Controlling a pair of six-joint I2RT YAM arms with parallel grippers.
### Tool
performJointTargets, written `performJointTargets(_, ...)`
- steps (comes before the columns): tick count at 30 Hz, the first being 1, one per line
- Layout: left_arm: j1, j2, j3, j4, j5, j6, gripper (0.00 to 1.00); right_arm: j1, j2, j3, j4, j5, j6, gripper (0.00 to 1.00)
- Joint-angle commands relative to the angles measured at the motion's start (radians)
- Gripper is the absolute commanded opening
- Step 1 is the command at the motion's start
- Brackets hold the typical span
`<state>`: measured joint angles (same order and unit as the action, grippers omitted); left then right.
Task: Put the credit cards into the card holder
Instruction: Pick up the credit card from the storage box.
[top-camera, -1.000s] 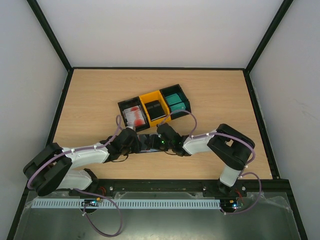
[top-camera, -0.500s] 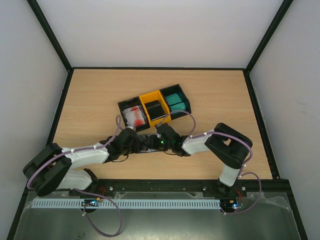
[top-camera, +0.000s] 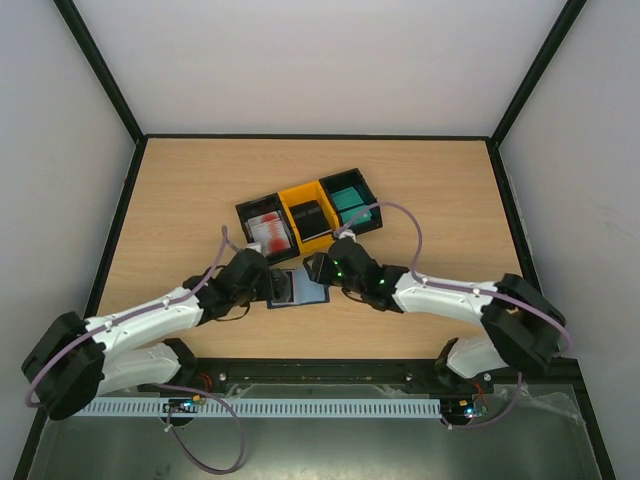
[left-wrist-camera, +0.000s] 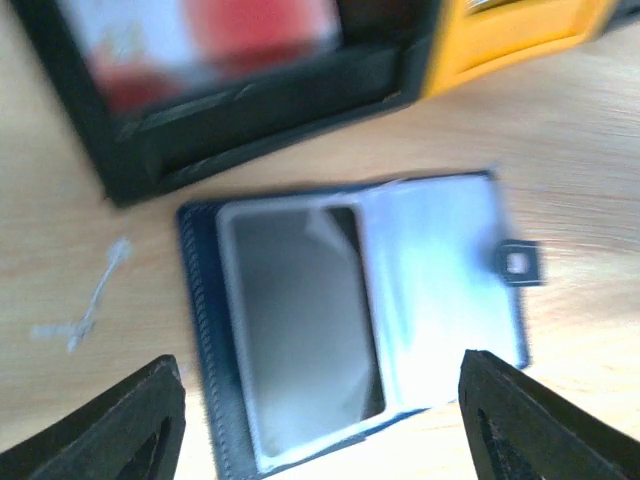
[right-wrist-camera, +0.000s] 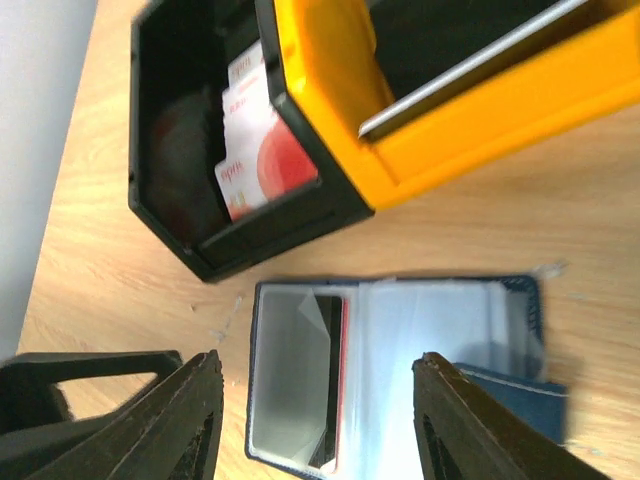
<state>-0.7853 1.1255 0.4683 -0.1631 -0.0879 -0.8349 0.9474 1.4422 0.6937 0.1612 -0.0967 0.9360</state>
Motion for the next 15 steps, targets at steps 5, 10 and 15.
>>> performJointTargets(5,0.022,-0.044,0.234,-0.135,-0.029,0.272,1.00,-0.076,-0.165,-0.004,-0.180,0.160,-0.082,0.54)
performJointTargets(10,0.102,0.078,0.382,-0.224,-0.009,0.424,1.00,-0.131,-0.214,-0.038,-0.186,0.135,-0.095,0.54)
performJointTargets(15,0.173,0.202,0.472,-0.207,0.085,0.491,0.97,-0.181,-0.232,-0.071,-0.179,0.106,-0.099,0.54)
